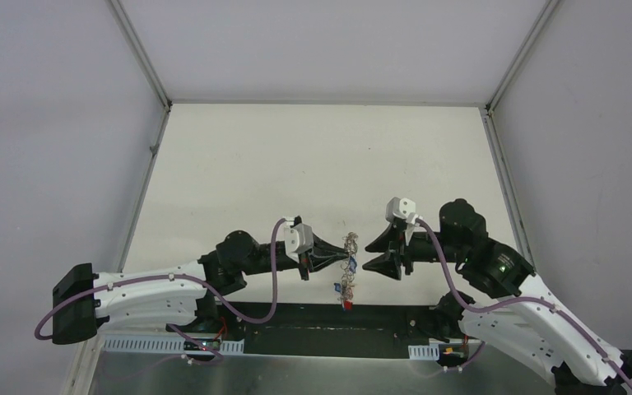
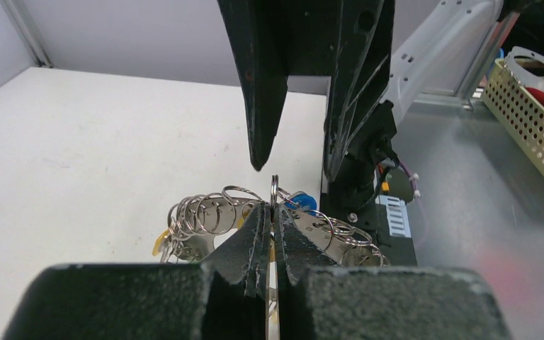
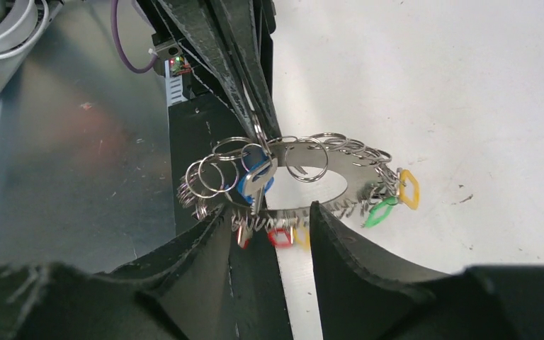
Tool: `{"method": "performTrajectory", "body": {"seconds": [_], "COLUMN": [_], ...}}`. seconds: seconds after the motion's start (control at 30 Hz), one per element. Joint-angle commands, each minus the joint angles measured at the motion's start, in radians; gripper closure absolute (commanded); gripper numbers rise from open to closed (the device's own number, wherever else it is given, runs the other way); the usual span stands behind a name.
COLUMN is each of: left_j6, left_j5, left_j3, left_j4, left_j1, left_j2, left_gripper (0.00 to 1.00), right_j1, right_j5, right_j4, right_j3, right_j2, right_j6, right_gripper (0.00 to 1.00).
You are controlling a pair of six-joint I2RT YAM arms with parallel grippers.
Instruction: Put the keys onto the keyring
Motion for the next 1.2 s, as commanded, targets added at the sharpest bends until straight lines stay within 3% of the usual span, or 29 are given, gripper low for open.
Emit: {"method": "performTrajectory", "body": {"seconds": [0.0, 0.53, 0.87, 1.1, 1.17], "left_j6": [-0.034, -0.049, -0.053, -0.052, -0.051], "left_j5": [-0.045, -0.033, -0.041, -0.041, -0.041], "left_j3": [-0.019, -0.02, -0.026, -0.025, -0.025], "left_j4": [0.265, 0.281, 0.281, 0.285, 0.286], "left_j1": [-0.005, -0.004, -0.004, -0.005, -0.005], "left_j2": [-0.035, -0.023, -0.023, -0.022, -0.026], "left_gripper": [1.0, 1.0, 1.0, 1.0, 1.0], "right_j1": [0.002, 0.002, 0.003, 0.003, 0.003], "right_j5": [-0.032, -0.127, -0.137, -0.155, -0.153], "right_j4": [0.174, 0.344, 0.383, 0.373, 0.358], "right_j3": [-0.035, -0.086, -0.103, -0.116, -0.121], "right_j2": [0.006, 0.052, 0.004, 0.017, 0.017], "right_j6": [0.106, 0.189, 0.191, 0.193, 0.186], "right_gripper": [0.53, 0.49, 0.55, 0.85, 0.89]}}
